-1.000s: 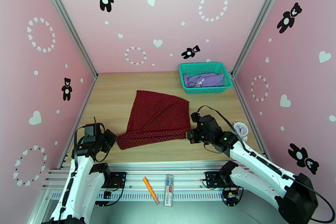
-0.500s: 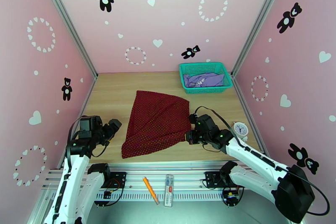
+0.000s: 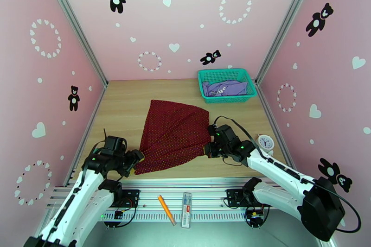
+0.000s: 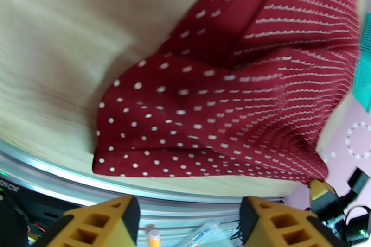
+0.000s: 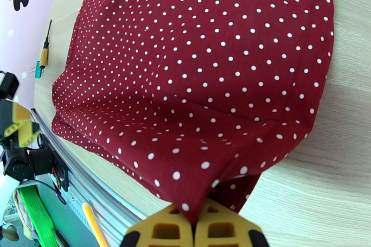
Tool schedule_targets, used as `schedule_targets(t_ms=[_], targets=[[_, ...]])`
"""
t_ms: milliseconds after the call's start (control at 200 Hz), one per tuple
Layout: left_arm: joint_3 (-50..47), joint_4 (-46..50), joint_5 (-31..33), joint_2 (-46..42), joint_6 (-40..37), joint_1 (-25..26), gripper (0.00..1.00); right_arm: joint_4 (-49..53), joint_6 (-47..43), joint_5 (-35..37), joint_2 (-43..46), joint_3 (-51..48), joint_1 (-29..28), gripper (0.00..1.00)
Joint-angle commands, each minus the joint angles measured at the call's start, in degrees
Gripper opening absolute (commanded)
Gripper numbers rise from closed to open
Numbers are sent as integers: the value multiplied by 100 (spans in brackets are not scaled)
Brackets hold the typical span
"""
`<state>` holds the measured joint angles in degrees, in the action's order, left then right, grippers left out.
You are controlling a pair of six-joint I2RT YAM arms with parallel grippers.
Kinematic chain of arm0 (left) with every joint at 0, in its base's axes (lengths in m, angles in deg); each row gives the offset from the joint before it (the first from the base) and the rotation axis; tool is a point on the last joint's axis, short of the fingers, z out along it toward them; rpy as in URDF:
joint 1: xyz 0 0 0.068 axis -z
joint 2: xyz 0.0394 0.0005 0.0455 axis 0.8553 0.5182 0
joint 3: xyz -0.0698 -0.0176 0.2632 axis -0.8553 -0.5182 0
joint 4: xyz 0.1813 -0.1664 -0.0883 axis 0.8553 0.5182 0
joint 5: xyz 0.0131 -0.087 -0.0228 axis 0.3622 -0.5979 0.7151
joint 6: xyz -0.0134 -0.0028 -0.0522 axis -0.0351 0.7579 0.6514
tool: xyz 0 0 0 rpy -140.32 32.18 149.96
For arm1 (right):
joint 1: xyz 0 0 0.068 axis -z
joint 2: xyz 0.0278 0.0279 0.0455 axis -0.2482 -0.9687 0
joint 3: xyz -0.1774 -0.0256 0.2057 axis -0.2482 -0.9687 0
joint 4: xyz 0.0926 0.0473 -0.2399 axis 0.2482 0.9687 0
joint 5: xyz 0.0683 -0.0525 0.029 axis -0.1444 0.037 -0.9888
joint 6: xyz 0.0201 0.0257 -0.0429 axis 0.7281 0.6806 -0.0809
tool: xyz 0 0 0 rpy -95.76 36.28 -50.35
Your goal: Fold and stack the mixed laundry pile
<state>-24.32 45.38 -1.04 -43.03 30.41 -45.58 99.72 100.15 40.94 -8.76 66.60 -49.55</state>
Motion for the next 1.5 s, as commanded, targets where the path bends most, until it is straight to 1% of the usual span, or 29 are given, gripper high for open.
schedule_targets(t_ms=[0,40,70,130,140,160,195,220,260,310,405,505,615,706,816,886,971,1101,1166,1261,1381,1496], targets=[[-99,-681,403,396,456,277,64,391,-29,287,45,149,10,0],[-94,-790,503,551,493,357,64,624,21,467,7,206,6,0],[-79,-848,578,659,511,403,64,817,28,599,-36,255,11,8],[-24,-906,727,830,512,482,63,1154,29,773,-93,350,10,33],[-11,-907,747,845,512,488,63,1197,29,794,-98,359,11,42],[12,-915,789,888,504,502,64,1287,22,830,-91,385,4,52],[46,-924,836,958,487,513,63,1405,-10,876,-75,416,3,63],[84,-929,857,991,471,516,63,1483,-36,898,-43,451,2,68],[132,-921,911,1054,428,516,63,1600,-79,941,15,496,2,72],[232,-880,991,1127,362,516,64,1744,-142,993,84,568,2,75],[409,-791,1144,1279,213,516,63,2016,-271,1073,110,712,-7,75],[504,-880,1209,1490,107,516,63,2055,-357,1084,-37,743,-15,70],[619,-1167,1285,1852,0,516,67,1681,-385,927,-338,735,-24,66],[978,-1377,1418,2226,-188,516,67,1364,-398,862,-669,885,-26,63],[1924,-1401,1543,2902,-691,537,67,1325,-455,1031,-1126,1299,-24,57],[2915,-1283,1539,3523,-1089,618,66,1250,-455,963,-1338,1456,-25,54],[4037,-1129,1428,4439,-1514,794,66,1159,-397,868,-1529,1495,-24,52],[5487,-969,1233,5990,-1922,1069,63,1065,-243,802,-1576,1343,-24,46],[5991,-986,1124,6702,-1992,1131,61,1020,-148,742,-1532,1226,-26,43],[6554,-935,1143,7562,-2037,1148,58,951,-5,608,-1453,1056,-31,38],[7101,-729,1449,8320,-2129,1147,58,869,111,531,-1371,844,-44,34],[7675,-331,1890,8871,-2251,1113,58,845,108,471,-1573,770,-44,28]])
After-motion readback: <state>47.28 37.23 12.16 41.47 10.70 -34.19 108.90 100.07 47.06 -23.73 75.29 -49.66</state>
